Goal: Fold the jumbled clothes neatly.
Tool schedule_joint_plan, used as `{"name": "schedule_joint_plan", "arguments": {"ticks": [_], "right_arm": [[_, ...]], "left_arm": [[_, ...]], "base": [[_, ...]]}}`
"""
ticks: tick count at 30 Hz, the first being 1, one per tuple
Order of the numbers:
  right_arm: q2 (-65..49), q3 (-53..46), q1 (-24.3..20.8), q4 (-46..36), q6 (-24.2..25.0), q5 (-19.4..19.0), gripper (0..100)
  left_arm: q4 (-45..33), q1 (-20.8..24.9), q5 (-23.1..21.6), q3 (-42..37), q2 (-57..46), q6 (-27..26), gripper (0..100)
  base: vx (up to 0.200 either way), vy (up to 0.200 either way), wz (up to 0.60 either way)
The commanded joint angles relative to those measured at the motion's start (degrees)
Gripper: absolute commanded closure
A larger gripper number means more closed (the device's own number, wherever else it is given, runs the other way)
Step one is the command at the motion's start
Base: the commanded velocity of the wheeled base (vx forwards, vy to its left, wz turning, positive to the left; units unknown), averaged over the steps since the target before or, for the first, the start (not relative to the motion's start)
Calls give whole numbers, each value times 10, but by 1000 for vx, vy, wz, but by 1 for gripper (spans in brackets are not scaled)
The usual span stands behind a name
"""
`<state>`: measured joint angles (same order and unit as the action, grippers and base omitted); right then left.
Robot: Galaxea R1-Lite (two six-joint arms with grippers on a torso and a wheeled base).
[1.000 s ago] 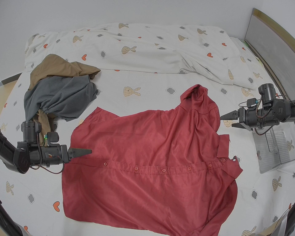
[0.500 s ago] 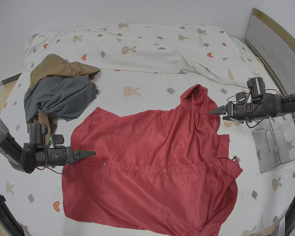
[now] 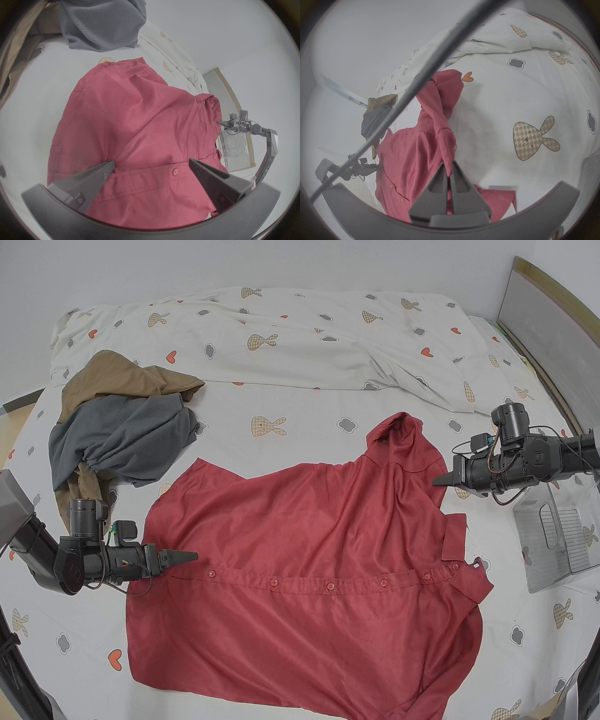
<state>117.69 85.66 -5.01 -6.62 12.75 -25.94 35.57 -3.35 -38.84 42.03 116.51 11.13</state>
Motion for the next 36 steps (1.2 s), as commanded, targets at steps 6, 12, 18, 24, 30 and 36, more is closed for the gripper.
{"name": "schedule_joint_plan", "arguments": {"ticks": [6, 12, 18, 24, 30, 36], "right_arm": [[-30, -2, 36, -7, -1, 2, 100], [-26, -1, 41, -1, -3, 24, 100], [12, 44, 42, -1, -4, 111, 100], [14, 51, 38, -4, -4, 142, 100], [10, 53, 31, -7, 1, 142, 100], [-11, 31, 18, -9, 0, 143, 0]], "left_arm": [[-5, -4, 4, 8, 21, 0, 0], [-5, -6, 4, 6, 20, 0, 0], [-5, -10, 4, 7, 17, -1, 0], [-5, -10, 4, 7, 18, -1, 0], [-5, -10, 4, 7, 20, -1, 0], [-5, -10, 4, 5, 19, 0, 0]], "base": [[0, 0, 0], [0, 0, 0], [0, 0, 0], [0, 0, 0], [0, 0, 0], [0, 0, 0]]}}
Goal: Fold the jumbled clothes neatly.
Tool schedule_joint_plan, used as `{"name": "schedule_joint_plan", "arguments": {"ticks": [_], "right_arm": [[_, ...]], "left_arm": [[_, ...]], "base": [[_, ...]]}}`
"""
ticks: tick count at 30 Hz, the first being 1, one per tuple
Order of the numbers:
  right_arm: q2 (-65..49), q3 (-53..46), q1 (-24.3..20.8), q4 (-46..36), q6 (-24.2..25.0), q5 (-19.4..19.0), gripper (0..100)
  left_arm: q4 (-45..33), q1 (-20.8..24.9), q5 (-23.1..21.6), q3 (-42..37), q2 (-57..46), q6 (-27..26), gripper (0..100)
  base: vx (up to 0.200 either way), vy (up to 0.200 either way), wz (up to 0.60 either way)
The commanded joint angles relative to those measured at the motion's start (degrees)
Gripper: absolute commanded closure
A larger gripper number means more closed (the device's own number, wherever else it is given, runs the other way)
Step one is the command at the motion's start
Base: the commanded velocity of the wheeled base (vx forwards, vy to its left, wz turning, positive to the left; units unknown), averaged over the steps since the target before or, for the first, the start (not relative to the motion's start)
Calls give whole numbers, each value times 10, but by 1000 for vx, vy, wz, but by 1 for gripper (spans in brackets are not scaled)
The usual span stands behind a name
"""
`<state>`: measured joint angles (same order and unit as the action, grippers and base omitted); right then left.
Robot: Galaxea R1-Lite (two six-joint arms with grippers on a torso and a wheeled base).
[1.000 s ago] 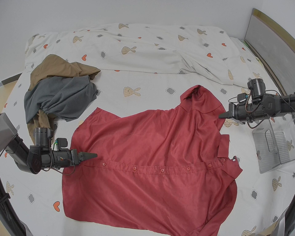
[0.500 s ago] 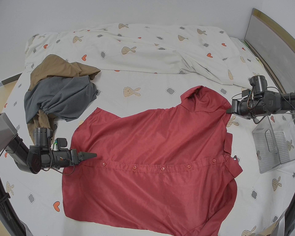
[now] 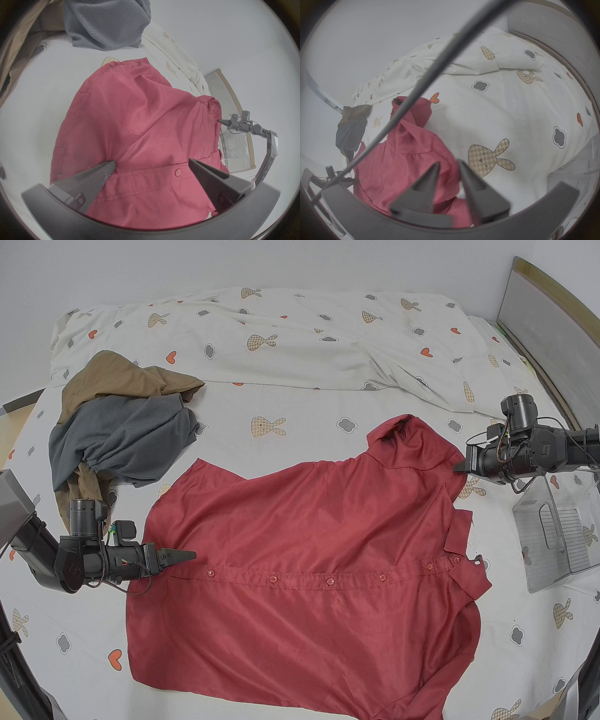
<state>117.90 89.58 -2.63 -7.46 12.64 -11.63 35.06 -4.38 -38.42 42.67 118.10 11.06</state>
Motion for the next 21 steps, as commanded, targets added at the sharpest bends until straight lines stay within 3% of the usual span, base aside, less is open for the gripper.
{"name": "schedule_joint_plan", "arguments": {"ticks": [1, 9, 14, 20, 21], "right_arm": [[-35, -34, -5, 0, 1, 2, 0], [-165, -216, -4, 7, 2, -4, 0], [-168, -307, -4, 16, 3, -3, 0], [-152, -363, 11, 102, 4, -4, 0], [-122, -387, 25, 153, 4, -7, 0]], "left_arm": [[0, 1, 0, -2, -1, 0, 0], [0, 5, 0, -14, -38, 1, 0], [0, 25, -3, -38, -91, 2, 0], [4, 40, -21, -64, -147, 1, 0], [6, 40, -63, -77, -172, 1, 0]], "base": [[0, 0, 0], [0, 0, 0], [0, 0, 0], [0, 0, 0], [0, 0, 0]]}}
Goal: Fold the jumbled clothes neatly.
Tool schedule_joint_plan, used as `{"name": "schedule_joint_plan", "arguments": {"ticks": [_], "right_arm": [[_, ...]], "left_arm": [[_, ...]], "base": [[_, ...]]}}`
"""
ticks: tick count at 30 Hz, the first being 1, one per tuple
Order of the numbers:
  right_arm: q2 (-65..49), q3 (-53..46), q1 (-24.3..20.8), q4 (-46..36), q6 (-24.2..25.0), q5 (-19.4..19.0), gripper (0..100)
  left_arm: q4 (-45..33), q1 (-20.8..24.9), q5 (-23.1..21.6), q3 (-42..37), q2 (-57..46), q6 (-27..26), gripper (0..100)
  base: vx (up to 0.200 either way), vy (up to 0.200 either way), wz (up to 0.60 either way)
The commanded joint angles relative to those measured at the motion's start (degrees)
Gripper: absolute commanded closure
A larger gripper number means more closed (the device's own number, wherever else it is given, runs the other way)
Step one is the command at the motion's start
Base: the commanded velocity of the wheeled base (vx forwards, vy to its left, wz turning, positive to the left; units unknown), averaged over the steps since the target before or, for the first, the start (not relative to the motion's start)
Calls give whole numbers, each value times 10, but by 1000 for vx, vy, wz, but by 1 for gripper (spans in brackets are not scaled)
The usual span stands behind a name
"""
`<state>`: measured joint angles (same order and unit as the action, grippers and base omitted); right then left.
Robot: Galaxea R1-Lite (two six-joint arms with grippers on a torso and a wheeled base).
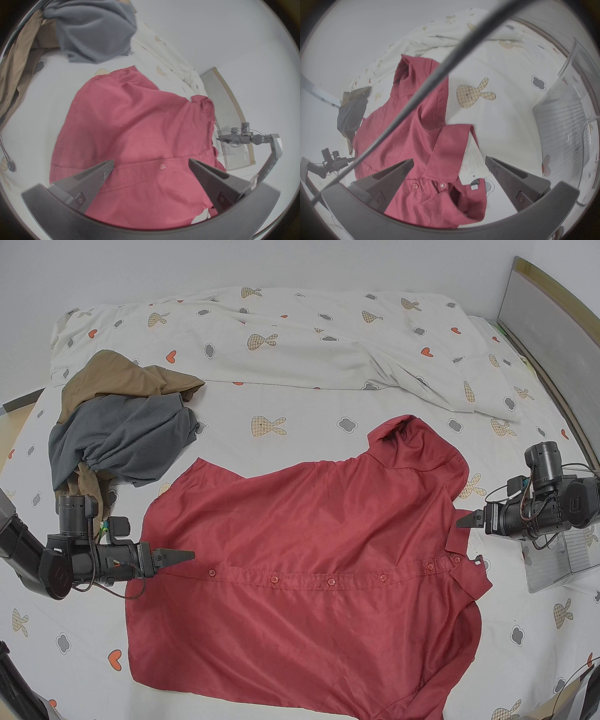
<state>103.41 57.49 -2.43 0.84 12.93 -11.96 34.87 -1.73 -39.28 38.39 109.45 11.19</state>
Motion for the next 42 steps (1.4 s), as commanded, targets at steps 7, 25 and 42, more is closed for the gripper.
{"name": "schedule_joint_plan", "arguments": {"ticks": [7, 25, 42], "right_arm": [[54, -115, 81, 166, 1, -71, 0], [73, -117, 146, 170, 5, -199, 0], [126, -83, 101, 172, 75, -300, 0]], "left_arm": [[44, 6, -129, -65, -120, 1, 0], [47, 9, -129, -67, -112, -1, 0], [47, 9, -129, -67, -109, -2, 0]], "base": [[0, 0, 0], [0, 0, 0], [0, 0, 0]]}}
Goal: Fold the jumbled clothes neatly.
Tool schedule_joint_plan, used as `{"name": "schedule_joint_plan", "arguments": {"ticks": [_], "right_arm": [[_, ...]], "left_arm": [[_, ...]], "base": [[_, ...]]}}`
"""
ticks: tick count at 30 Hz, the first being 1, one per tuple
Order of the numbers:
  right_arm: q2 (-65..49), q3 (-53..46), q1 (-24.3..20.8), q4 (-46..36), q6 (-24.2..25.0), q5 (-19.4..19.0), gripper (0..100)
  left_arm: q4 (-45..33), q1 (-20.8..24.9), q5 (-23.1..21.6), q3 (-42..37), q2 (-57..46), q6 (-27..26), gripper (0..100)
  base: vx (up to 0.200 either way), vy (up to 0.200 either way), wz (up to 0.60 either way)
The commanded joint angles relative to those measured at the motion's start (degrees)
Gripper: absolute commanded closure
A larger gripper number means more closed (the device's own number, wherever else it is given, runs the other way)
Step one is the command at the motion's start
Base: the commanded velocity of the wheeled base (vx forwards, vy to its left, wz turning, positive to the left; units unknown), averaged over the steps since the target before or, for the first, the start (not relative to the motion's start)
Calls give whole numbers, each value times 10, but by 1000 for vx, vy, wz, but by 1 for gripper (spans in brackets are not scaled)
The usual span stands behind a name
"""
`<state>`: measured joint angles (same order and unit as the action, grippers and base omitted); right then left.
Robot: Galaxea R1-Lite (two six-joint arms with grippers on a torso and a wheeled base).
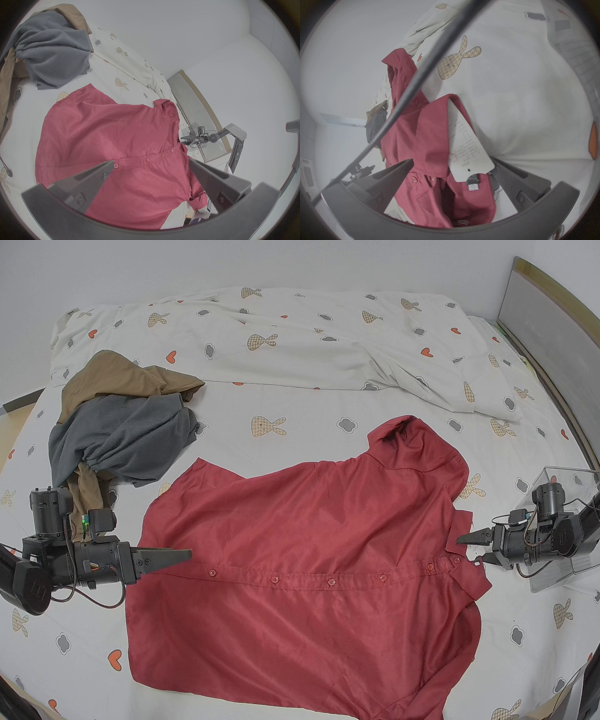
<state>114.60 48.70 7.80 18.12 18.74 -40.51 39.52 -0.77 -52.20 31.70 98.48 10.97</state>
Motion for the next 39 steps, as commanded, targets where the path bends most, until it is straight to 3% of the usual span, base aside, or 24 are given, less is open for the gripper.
{"name": "schedule_joint_plan", "arguments": {"ticks": [1, 5, 13, 19, 26, 27, 39], "right_arm": [[14, 5, 0, 0, 25, -23, 0], [15, -2, 11, 33, 53, -84, 0], [33, -12, 26, 64, 75, -113, 0], [35, -14, 53, 65, 75, -181, 0], [67, 3, 49, 78, 72, -190, 0], [67, 3, 49, 78, 72, -190, 100], [40, -8, 37, 86, 71, -182, 100]], "left_arm": [[0, 0, 0, 0, 0, 0, 0], [0, 0, 0, 0, 3, 0, 0], [0, 0, 0, -1, 3, 0, 0], [0, 2, 0, -1, 4, 0, 0], [0, 4, 0, -1, 3, -1, 0], [0, 4, 0, -1, 3, -1, 0], [0, 4, 0, -1, 8, -1, 0]], "base": [[0, 0, 0], [0, 0, 0], [0, 0, 0], [0, 0, 0], [0, 0, 0], [0, 0, 0], [0, 0, 0]]}}
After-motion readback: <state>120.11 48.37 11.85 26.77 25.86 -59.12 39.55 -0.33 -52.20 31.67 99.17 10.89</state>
